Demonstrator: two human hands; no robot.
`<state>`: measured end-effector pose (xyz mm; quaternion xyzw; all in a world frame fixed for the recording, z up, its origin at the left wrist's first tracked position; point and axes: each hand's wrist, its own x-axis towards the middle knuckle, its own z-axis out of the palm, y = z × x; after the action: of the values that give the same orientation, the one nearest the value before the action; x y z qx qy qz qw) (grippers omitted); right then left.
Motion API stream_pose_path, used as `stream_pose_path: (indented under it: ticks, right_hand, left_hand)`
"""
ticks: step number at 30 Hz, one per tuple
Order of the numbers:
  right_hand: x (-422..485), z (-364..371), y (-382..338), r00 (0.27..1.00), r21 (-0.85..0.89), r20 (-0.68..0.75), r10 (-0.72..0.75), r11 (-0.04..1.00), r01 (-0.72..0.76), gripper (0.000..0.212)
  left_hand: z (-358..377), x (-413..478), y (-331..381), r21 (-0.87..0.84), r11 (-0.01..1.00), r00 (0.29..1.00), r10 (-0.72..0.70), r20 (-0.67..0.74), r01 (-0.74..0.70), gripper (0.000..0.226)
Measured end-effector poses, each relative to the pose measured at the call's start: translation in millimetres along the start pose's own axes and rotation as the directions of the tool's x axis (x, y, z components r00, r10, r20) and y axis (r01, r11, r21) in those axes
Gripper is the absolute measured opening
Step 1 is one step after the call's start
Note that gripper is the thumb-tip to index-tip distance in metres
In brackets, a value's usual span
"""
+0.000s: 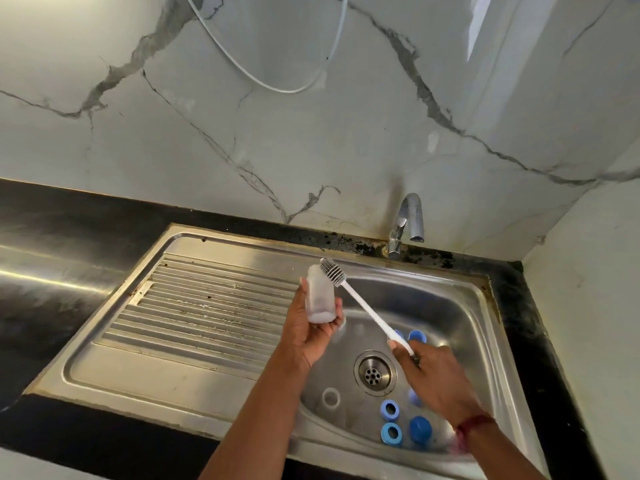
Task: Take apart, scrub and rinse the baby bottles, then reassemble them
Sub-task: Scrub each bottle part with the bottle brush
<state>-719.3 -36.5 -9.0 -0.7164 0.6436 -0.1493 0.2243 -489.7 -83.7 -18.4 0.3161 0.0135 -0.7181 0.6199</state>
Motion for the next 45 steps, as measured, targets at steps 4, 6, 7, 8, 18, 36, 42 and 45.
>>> stream_pose_path:
  ticks: [4,6,7,8,18,36,42,45]
  right_hand:
    - [-17.6,15.5,9.8,0.998,-0.066,-0.012,-0.057,0.996,0.056,0.059]
    - [-28.6,22.4,13.1,0.999,-0.09,-0.002,-0.054,0.995,0.053,0.059]
    - [-32.9,24.1,13.0,0.999,-0.091,-0.003,-0.046,0.995,0.046,0.057]
    - [-35.5,25.6,14.1,0.999,-0.09,-0.003,-0.035,0.995,0.035,0.054]
    - [-5.1,19.2,-5.8,0.999,-0.128,-0.027,0.025,0.991,-0.028,0.051]
    - [9.5,21.4,22.2,0.999,-0.004,0.026,-0.037,0.999,0.038,0.052]
    - [25.3,18.4,17.6,0.999,-0.001,0.026,0.033,0.999,-0.033,0.046]
    - [29.2,21.3,18.3,1.0,0.028,0.018,0.018,0.999,-0.019,0.049]
  left_hand:
    - [-8.0,6.6,10.1,0.069,0.998,1.0,-0.012,-0.02,0.014,0.064]
    - [-10.8,10.0,12.0,0.107,0.994,0.999,-0.006,-0.051,0.012,0.058]
    - [-11.5,11.4,12.4,0.123,0.992,0.998,-0.006,-0.069,0.015,0.055]
    - [-10.3,11.5,12.4,0.137,0.99,0.997,-0.006,-0.078,0.016,0.053]
    - [-5.9,22.9,-3.6,0.216,0.974,0.992,-0.038,-0.121,0.064,0.059]
    - [-7.1,46.8,33.8,0.242,0.97,0.983,0.075,-0.17,-0.032,0.057]
    - [3.4,28.8,26.1,0.335,0.94,0.996,0.081,-0.038,-0.064,0.092]
    - [3.7,26.1,27.0,0.296,0.954,0.998,0.063,-0.024,-0.053,0.088]
